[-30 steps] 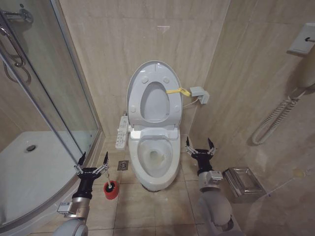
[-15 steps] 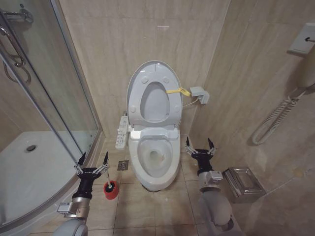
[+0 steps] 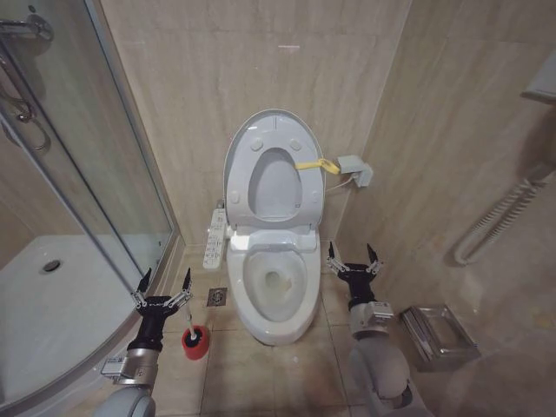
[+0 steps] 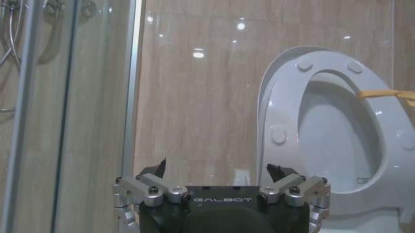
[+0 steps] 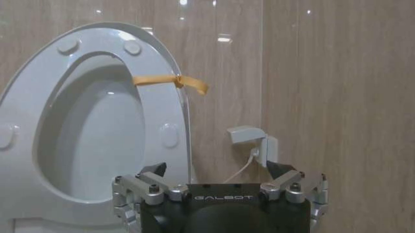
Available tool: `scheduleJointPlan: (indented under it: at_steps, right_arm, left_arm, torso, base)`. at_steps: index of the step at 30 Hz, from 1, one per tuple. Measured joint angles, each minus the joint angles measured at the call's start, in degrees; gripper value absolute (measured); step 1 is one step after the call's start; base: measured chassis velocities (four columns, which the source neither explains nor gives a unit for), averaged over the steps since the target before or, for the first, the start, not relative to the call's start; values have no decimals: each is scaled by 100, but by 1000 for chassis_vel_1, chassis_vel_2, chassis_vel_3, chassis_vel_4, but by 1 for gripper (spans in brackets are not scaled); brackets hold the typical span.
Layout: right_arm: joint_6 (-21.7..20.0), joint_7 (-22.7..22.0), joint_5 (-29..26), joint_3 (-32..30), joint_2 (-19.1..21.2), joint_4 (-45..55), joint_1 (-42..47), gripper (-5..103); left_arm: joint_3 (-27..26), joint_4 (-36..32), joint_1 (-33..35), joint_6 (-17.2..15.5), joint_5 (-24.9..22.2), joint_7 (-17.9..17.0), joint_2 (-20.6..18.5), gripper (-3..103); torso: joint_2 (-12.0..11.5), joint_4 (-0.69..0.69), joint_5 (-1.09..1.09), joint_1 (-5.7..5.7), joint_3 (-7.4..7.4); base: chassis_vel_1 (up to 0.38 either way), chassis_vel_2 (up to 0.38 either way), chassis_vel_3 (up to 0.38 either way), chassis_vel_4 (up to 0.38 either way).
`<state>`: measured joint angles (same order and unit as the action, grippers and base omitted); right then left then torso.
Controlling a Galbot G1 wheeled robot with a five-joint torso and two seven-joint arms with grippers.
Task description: Open the toilet lid, clean the toilet bowl with a toilet brush, close the toilet lid, and flush.
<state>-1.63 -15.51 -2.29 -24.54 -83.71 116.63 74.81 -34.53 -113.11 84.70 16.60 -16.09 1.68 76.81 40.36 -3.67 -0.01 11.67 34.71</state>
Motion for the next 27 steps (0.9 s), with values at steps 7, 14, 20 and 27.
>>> scheduleJointPlan:
  at_steps: [7, 14, 20, 27]
  right_arm:
    - [0, 0, 0, 0, 0, 0, 1, 100]
    - [0, 0, 0, 0, 0, 0, 2, 100]
    - [0, 0, 0, 0, 0, 0, 1, 100]
    - [0, 0, 0, 0, 0, 0, 2, 100]
  left_arm:
    - [0, 0, 5, 0, 0, 0, 0, 100]
    - [0, 0, 4, 0, 0, 0, 0, 100]
    - [0, 0, 2, 0, 0, 0, 0, 100]
    - [24, 8, -10, -29, 21, -21, 12, 100]
  torso:
    - [1, -1, 1, -6, -2]
    - [1, 0, 1, -5, -2]
    - [0, 0, 0, -2, -1]
    - [1, 1, 2, -5, -2]
  base:
    - [-9, 2, 4, -8]
    - [-6, 4, 7, -8]
    - [-14, 13, 16, -19]
    - [0, 0, 0, 0]
